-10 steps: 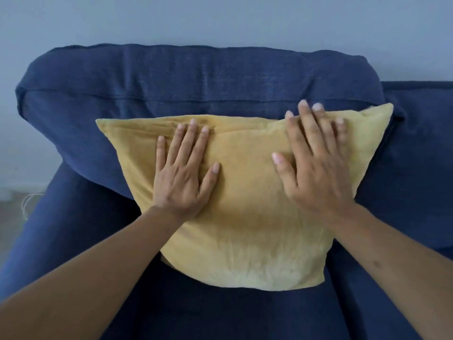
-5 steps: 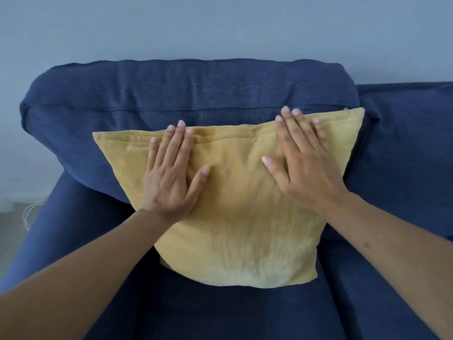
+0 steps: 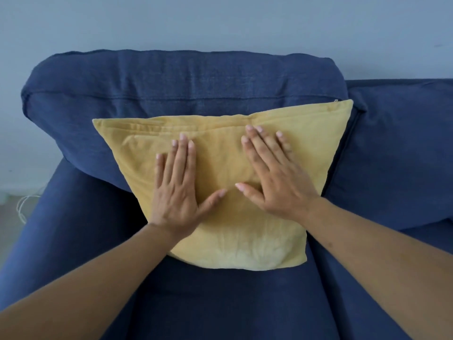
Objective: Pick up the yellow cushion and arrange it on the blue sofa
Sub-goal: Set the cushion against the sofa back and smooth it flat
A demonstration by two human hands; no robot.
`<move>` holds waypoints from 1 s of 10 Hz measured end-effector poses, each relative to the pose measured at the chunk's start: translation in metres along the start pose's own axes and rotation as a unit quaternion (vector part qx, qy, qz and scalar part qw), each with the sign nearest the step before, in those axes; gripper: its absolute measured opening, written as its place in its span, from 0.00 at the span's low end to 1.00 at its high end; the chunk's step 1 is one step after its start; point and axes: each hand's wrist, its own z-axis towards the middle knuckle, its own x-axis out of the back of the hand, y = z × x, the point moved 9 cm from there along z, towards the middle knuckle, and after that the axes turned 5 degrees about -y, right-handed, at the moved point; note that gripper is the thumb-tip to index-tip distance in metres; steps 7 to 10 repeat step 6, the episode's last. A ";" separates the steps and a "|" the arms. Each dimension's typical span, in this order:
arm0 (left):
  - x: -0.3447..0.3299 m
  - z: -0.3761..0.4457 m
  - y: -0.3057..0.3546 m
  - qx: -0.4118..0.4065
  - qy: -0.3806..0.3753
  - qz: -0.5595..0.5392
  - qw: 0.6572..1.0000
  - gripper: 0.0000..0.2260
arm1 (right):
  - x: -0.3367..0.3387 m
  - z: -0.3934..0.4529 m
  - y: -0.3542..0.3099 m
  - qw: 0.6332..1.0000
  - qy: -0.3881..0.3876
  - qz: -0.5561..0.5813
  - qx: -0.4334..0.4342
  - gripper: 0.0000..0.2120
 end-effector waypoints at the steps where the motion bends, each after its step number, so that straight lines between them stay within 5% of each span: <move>1: -0.023 -0.007 0.000 0.004 -0.023 0.031 0.999 0.48 | -0.020 -0.006 0.005 0.999 -0.008 -0.028 -0.028 0.41; 6: 0.068 0.039 -0.002 0.032 -0.143 -0.034 0.989 0.32 | 0.065 0.009 0.035 0.981 -0.155 0.089 -0.082 0.34; 10: 0.068 0.039 -0.002 0.032 -0.143 -0.034 0.989 0.32 | 0.065 0.009 0.035 0.981 -0.155 0.089 -0.082 0.34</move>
